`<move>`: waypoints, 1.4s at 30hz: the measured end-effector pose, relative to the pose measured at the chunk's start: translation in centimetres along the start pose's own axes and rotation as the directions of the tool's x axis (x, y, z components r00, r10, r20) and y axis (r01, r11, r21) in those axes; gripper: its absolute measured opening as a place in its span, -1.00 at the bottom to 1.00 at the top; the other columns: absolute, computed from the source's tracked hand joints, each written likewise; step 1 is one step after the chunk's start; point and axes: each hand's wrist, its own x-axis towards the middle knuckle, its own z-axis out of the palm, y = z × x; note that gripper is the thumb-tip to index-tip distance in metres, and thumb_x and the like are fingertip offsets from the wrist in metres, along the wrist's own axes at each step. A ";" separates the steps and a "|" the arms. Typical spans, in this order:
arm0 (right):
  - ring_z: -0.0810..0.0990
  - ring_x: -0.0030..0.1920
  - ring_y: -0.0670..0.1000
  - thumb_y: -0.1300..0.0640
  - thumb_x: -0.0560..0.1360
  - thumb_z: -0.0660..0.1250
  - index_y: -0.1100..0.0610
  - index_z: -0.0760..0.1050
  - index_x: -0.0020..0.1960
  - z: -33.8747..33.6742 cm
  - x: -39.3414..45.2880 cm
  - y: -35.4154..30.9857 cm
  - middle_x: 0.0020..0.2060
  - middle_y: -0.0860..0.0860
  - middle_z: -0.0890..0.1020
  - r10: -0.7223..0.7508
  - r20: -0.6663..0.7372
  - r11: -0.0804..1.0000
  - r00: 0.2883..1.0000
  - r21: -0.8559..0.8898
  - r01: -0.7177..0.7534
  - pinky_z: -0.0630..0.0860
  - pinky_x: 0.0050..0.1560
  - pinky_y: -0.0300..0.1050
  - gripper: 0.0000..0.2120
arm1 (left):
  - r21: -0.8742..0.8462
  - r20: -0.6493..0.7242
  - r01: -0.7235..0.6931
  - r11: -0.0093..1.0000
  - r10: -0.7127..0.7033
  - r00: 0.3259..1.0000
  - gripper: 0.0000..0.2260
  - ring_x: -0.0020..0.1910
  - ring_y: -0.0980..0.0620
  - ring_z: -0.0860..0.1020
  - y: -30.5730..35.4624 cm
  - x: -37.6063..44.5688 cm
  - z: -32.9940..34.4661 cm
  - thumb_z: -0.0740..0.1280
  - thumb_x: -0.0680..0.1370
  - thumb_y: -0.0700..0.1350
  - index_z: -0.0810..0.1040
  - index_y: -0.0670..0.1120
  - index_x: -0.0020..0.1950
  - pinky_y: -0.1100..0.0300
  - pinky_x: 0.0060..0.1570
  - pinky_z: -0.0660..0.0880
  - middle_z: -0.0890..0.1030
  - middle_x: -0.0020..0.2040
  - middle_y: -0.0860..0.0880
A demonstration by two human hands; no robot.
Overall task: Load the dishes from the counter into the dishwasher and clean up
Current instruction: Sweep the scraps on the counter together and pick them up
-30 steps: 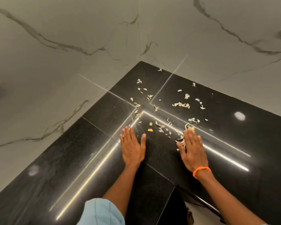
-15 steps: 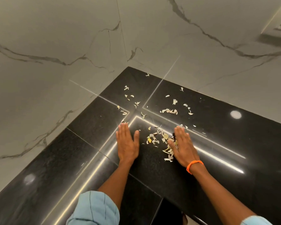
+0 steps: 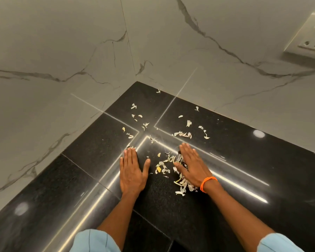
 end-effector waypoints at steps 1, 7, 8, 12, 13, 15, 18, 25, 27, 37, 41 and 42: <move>-0.25 0.58 -0.07 -0.41 0.59 -0.13 -0.03 -0.24 0.61 -0.7 0.2 1.6 0.59 -0.06 -0.19 0.043 -0.056 0.999 0.998 0.004 -0.043 -0.17 0.59 0.00 -0.25 | 0.008 0.028 -0.061 0.998 0.061 0.998 -0.25 0.64 0.05 -0.18 0.1 0.1 0.1 -0.11 0.64 0.40 -0.10 -0.06 0.67 -0.05 0.62 -0.06 -0.06 0.67 -0.04; -0.17 0.60 0.04 -0.45 0.52 -0.26 0.13 -0.16 0.62 -5.8 4.2 10.9 0.61 0.07 -0.11 0.462 -0.150 0.886 0.874 0.036 -0.462 -0.11 0.60 0.12 -0.11 | 0.058 0.095 -0.298 0.953 0.292 0.952 -0.26 0.61 0.12 -0.30 1.1 2.5 0.2 -0.08 0.64 0.40 -0.16 -0.01 0.66 0.07 0.59 -0.26 -0.18 0.66 0.00; -0.18 0.60 0.04 -0.46 0.52 -0.27 0.12 -0.17 0.62 -5.7 5.1 10.5 0.61 0.07 -0.12 0.443 -0.141 0.895 0.885 0.024 -0.445 -0.13 0.60 0.11 -0.12 | 0.068 0.094 -0.291 0.954 0.285 0.954 -0.25 0.61 0.13 -0.30 1.0 2.9 0.1 -0.08 0.63 0.41 -0.16 -0.01 0.66 0.07 0.59 -0.26 -0.19 0.66 0.02; -0.21 0.58 0.00 -0.46 0.55 -0.24 0.03 -0.23 0.61 -3.2 6.8 5.7 0.58 0.00 -0.17 0.180 -0.087 0.981 0.980 -0.063 -0.185 -0.18 0.58 0.03 -0.19 | 0.020 0.042 -0.195 0.981 0.194 0.980 -0.25 0.62 0.13 -0.26 0.7 3.5 0.1 -0.06 0.63 0.40 -0.13 -0.01 0.67 -0.03 0.62 -0.11 -0.14 0.67 0.03; -0.21 0.58 -0.02 -0.45 0.56 -0.21 0.00 -0.23 0.61 -2.7 6.5 4.3 0.58 -0.02 -0.18 0.083 -0.045 0.992 0.996 -0.089 -0.087 -0.18 0.58 0.01 -0.21 | 0.002 0.030 -0.159 0.987 0.159 0.987 -0.25 0.62 0.13 -0.25 0.5 3.4 0.1 -0.06 0.63 0.40 -0.12 0.00 0.67 -0.03 0.63 -0.10 -0.13 0.67 0.03; -0.21 0.58 -0.09 -0.45 0.57 -0.15 -0.08 -0.23 0.61 -2.0 5.5 2.7 0.58 -0.09 -0.17 -0.086 0.041 0.992 0.995 -0.083 0.089 -0.18 0.58 -0.05 -0.24 | -0.011 0.023 -0.110 0.994 0.110 0.994 -0.25 0.62 0.14 -0.25 0.3 2.9 0.2 -0.06 0.62 0.42 -0.13 0.01 0.67 -0.03 0.63 -0.08 -0.12 0.67 0.04; -0.20 0.59 -0.11 -0.41 0.59 -0.10 -0.08 -0.16 0.62 -2.8 5.4 4.6 0.59 -0.11 -0.13 -0.059 -0.047 0.998 0.997 -0.006 0.059 -0.16 0.59 -0.05 -0.27 | -0.031 0.018 -0.095 0.995 0.096 0.995 -0.24 0.62 0.15 -0.23 0.4 2.5 0.3 -0.08 0.61 0.43 -0.13 0.02 0.66 -0.02 0.63 -0.07 -0.11 0.67 0.04; -0.11 0.61 0.03 -0.47 0.51 -0.12 0.13 -0.09 0.63 -8.6 11.5 14.2 0.62 0.07 -0.05 0.399 -0.115 0.917 0.910 0.025 -0.399 -0.12 0.60 0.07 -0.09 | -0.056 0.001 -0.084 0.995 0.084 0.996 -0.24 0.62 0.16 -0.22 1.2 3.7 0.4 -0.07 0.60 0.45 -0.14 0.05 0.66 0.03 0.62 -0.09 -0.12 0.66 0.05; -0.11 0.61 0.03 -0.46 0.52 -0.09 0.11 -0.09 0.63 -8.5 12.9 13.1 0.62 0.06 -0.05 0.317 -0.093 0.948 0.944 0.011 -0.318 -0.15 0.59 0.04 -0.10 | -0.045 -0.001 -0.087 0.995 0.087 0.996 -0.24 0.63 0.14 -0.20 1.3 4.0 0.3 -0.07 0.60 0.45 -0.15 0.04 0.66 0.03 0.62 -0.10 -0.12 0.66 0.05; -0.07 0.61 0.01 -0.36 0.60 -0.02 0.08 -0.05 0.63 -5.9 15.4 8.5 0.61 0.05 0.02 0.021 -0.203 0.998 0.979 -0.054 -0.033 -0.13 0.59 0.00 -0.23 | -0.058 0.019 -0.079 0.995 0.080 0.997 -0.23 0.63 0.14 -0.22 1.8 3.1 0.1 -0.09 0.59 0.46 -0.17 0.07 0.66 0.02 0.62 -0.10 -0.13 0.66 0.07; -0.07 0.61 0.05 -0.41 0.57 -0.10 0.11 -0.05 0.63 -7.3 19.4 10.8 0.61 0.08 0.02 0.254 -0.136 0.964 0.957 -0.041 -0.262 -0.09 0.60 0.10 -0.18 | -0.061 0.008 -0.056 0.997 0.057 0.998 -0.22 0.62 0.16 -0.23 1.0 3.3 0.4 -0.11 0.58 0.48 -0.19 0.09 0.66 0.05 0.62 -0.12 -0.16 0.66 0.09; -0.07 0.61 0.03 -0.42 0.56 -0.10 0.09 -0.05 0.63 -7.2 20.0 10.4 0.62 0.05 0.01 0.204 -0.105 0.974 0.973 -0.079 -0.212 -0.11 0.59 0.07 -0.17 | -0.057 0.003 -0.056 0.997 0.056 0.998 -0.22 0.62 0.16 -0.23 0.8 3.6 0.3 -0.12 0.57 0.49 -0.19 0.09 0.66 0.05 0.62 -0.12 -0.16 0.66 0.09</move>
